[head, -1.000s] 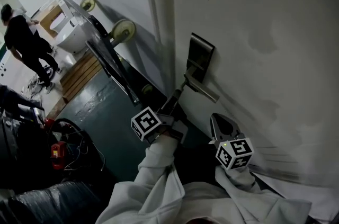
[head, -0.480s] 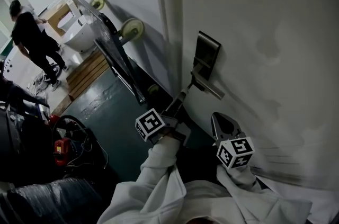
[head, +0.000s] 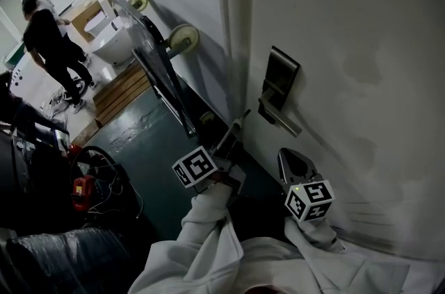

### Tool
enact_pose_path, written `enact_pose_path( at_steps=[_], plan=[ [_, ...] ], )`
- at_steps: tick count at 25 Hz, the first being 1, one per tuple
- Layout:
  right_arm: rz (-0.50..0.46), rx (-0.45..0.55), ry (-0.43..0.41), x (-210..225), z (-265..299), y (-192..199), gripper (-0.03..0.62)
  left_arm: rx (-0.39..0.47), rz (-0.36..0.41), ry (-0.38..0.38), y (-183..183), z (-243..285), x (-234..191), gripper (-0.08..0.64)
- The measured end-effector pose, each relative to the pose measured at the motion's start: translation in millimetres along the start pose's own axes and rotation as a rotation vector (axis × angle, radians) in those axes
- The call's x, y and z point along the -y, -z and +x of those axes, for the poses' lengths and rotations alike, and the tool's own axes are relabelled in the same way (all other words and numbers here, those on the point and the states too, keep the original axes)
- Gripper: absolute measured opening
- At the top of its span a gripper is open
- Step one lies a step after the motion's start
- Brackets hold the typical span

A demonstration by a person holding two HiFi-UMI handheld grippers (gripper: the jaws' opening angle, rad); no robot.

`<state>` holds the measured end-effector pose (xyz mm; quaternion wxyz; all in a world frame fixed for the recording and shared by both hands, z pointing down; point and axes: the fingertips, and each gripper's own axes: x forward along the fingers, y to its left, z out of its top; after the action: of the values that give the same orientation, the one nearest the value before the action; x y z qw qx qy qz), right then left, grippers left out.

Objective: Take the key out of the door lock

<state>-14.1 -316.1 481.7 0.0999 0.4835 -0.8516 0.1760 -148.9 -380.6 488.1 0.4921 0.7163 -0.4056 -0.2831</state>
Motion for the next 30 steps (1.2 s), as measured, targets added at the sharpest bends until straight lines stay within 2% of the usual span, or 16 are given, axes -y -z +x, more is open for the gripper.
enact_pose_path(
  at_steps=[7, 14, 23, 30],
  plan=[
    [-0.023, -0.002, -0.054, -12.2, 14.7, -6.1, 0.052, 0.026, 0.14, -0.033, -19.4, -17.5, 1.0, 0.026],
    [-0.047, 0.001, -0.103, -27.5, 24.5, -7.6, 0.052, 0.027, 0.362, -0.063, -29.8, -39.3, 6.1, 0.026],
    [-0.058, 0.012, -0.129, -36.9, 26.2, -7.4, 0.052, -0.025, 0.693, -0.136, -18.3, -57.1, 10.7, 0.026],
    [-0.055, 0.025, -0.106, -31.8, 21.0, -7.2, 0.052, -0.041, 0.849, -0.119, -6.3, -64.3, 15.8, 0.026]
  ],
)
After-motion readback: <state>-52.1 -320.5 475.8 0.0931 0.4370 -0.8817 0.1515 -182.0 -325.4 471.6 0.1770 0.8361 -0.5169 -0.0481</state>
